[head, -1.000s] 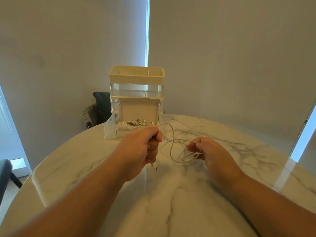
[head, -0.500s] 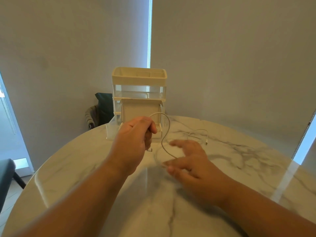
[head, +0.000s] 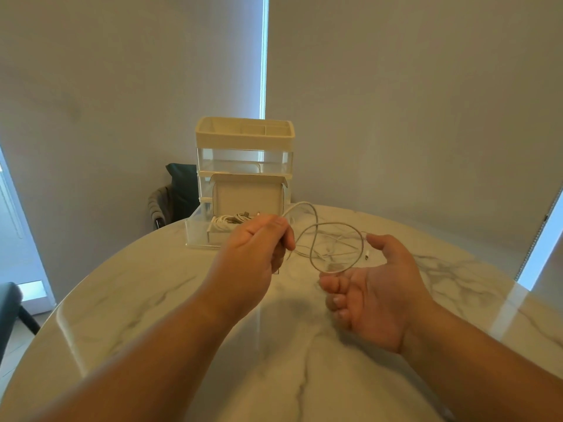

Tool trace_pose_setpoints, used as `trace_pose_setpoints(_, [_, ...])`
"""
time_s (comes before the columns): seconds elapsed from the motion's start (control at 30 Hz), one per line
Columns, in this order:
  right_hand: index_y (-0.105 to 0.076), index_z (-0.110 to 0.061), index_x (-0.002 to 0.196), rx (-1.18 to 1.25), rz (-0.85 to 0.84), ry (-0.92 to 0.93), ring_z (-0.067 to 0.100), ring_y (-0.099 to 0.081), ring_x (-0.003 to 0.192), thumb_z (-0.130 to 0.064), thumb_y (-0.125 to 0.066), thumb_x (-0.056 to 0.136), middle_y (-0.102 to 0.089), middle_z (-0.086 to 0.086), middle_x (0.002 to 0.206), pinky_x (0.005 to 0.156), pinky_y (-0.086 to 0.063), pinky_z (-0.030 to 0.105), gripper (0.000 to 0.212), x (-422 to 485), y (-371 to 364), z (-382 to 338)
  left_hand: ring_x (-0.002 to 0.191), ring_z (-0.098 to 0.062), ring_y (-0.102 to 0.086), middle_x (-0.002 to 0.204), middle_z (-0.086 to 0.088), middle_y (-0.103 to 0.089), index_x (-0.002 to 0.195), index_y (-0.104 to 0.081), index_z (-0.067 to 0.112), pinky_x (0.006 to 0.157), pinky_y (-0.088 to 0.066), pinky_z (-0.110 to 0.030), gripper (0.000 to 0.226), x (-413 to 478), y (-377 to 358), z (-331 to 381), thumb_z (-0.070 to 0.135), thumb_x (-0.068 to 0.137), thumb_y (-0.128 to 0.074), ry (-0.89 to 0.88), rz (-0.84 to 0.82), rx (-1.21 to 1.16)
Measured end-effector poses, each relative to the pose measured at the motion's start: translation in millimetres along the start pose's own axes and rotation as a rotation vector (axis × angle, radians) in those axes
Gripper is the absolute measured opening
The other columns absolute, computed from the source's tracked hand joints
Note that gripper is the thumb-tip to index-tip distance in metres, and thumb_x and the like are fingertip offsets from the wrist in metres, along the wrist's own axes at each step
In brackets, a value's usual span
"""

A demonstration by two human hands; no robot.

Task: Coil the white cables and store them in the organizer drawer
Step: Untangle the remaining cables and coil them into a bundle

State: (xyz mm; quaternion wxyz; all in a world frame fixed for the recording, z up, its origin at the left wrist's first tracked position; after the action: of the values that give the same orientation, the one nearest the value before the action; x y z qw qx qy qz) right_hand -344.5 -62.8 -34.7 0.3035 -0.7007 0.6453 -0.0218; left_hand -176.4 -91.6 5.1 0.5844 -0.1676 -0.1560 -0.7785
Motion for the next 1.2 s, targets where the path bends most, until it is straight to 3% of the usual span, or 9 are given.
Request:
trace_pose_setpoints(0.17, [-0.061, 0.017, 0.111, -0.046, -0.087, -0.176, 0.024, -0.057, 0.050, -0.097, -0.028, 0.066, -0.061, 0.019, 0.078, 0.045, -0.050, 0.027, 0.127, -4, -6, 10, 0.055, -0.013, -0.037, 0.057, 0.002, -0.041, 0.063, -0.058, 0.021, 0.056, -0.035, -0.028, 0.046, -3, -7, -4, 0.022, 0.104, -0.037, 0.016, -0.181, 0.138])
trace_pose_setpoints(0.3, [-0.062, -0.001, 0.102, -0.028, 0.086, -0.055, 0.020, -0.051, 0.051, -0.033, -0.039, 0.100, -0.061, 0.011, 0.068, 0.046, -0.046, 0.027, 0.039, 10, 0, 14, 0.057, -0.013, -0.039, 0.059, 0.002, -0.043, 0.063, -0.057, 0.024, 0.057, -0.036, -0.028, 0.046, -6, -11, -5, 0.026, 0.104, -0.036, 0.037, -0.193, 0.204])
trace_pose_setpoints(0.4, [-0.060, -0.006, 0.093, -0.060, 0.229, 0.093, 0.021, -0.049, 0.059, -0.007, -0.041, 0.098, -0.057, 0.011, 0.070, 0.053, -0.042, 0.033, 0.020, 22, 13, 11, 0.052, -0.014, -0.034, 0.054, 0.002, -0.040, 0.064, -0.054, 0.019, 0.050, -0.034, -0.024, 0.044, 1, 2, -6, 0.017, 0.103, -0.034, 0.056, -0.029, 0.089])
trace_pose_setpoints(0.6, [-0.060, -0.036, 0.102, -1.422, 0.545, 0.489, 0.011, -0.056, 0.094, -0.016, -0.058, 0.090, -0.058, -0.004, 0.111, 0.078, -0.043, 0.023, 0.023, 15, 37, -27, 0.047, -0.012, -0.020, 0.049, 0.004, -0.025, 0.066, -0.049, 0.016, 0.048, -0.023, -0.028, 0.031, 12, 31, -8, 0.014, 0.096, -0.041, 0.210, 0.236, -0.592])
trace_pose_setpoints(0.8, [-0.005, -0.027, 0.151, -1.760, 0.770, 0.684, 0.031, -0.031, 0.128, -0.021, -0.062, 0.081, -0.027, 0.010, 0.139, 0.111, -0.029, 0.040, 0.091, 18, 20, -27, 0.048, -0.013, -0.021, 0.052, 0.002, -0.025, 0.068, -0.050, 0.015, 0.050, -0.023, -0.030, 0.031, 3, 9, -15, 0.019, 0.097, -0.042, 0.332, 0.069, -0.489])
trace_pose_setpoints(0.93, [0.023, -0.041, 0.148, -1.694, 0.403, 0.874, 0.007, 0.015, 0.146, -0.001, -0.046, 0.089, 0.013, -0.007, 0.162, 0.110, 0.020, 0.015, 0.099, 20, -5, -7, 0.051, -0.015, -0.020, 0.056, -0.001, -0.022, 0.071, -0.050, 0.013, 0.051, -0.021, -0.030, 0.031, -3, -8, -16, 0.019, 0.100, -0.040, 0.370, -0.043, -0.384])
trace_pose_setpoints(1.03, [0.010, -0.044, 0.152, -1.447, 0.198, 0.912, -0.010, -0.004, 0.142, 0.006, -0.047, 0.084, -0.009, -0.021, 0.158, 0.113, -0.004, 0.007, 0.101, 24, -17, 0, 0.054, -0.017, -0.017, 0.056, -0.001, -0.022, 0.071, -0.050, 0.013, 0.050, -0.022, -0.030, 0.030, -5, -12, -17, 0.019, 0.099, -0.040, 0.382, -0.064, -0.359])
trace_pose_setpoints(1.13, [-0.010, -0.040, 0.153, -1.221, 0.100, 0.824, 0.001, -0.055, 0.114, -0.002, -0.056, 0.084, -0.053, -0.014, 0.130, 0.099, -0.048, 0.025, 0.090, 36, -17, 8, 0.059, -0.020, -0.012, 0.059, -0.002, -0.018, 0.069, -0.050, 0.013, 0.052, -0.018, -0.031, 0.032, -5, -14, -15, 0.018, 0.099, -0.039, 0.389, -0.080, -0.389])
trace_pose_setpoints(1.2, [-0.037, -0.031, 0.144, -1.144, 0.044, 0.719, 0.007, -0.063, 0.090, -0.008, -0.059, 0.088, -0.063, -0.006, 0.106, 0.086, -0.054, 0.033, 0.064, 42, -12, 13, 0.058, -0.020, -0.011, 0.062, -0.003, -0.014, 0.068, -0.050, 0.014, 0.053, -0.017, -0.032, 0.033, -6, -15, -13, 0.018, 0.099, -0.040, 0.393, -0.095, -0.435])
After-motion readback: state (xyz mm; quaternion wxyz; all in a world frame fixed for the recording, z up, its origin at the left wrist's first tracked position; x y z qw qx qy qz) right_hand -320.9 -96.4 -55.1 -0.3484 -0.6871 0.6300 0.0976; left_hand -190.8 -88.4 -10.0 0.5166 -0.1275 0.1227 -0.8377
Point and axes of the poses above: each hand's wrist, its own x-axis towards the middle knuckle, its own y-axis out of the back of the hand, z = x × y, the point moved 4 cm from there along x, towards the middle knuckle
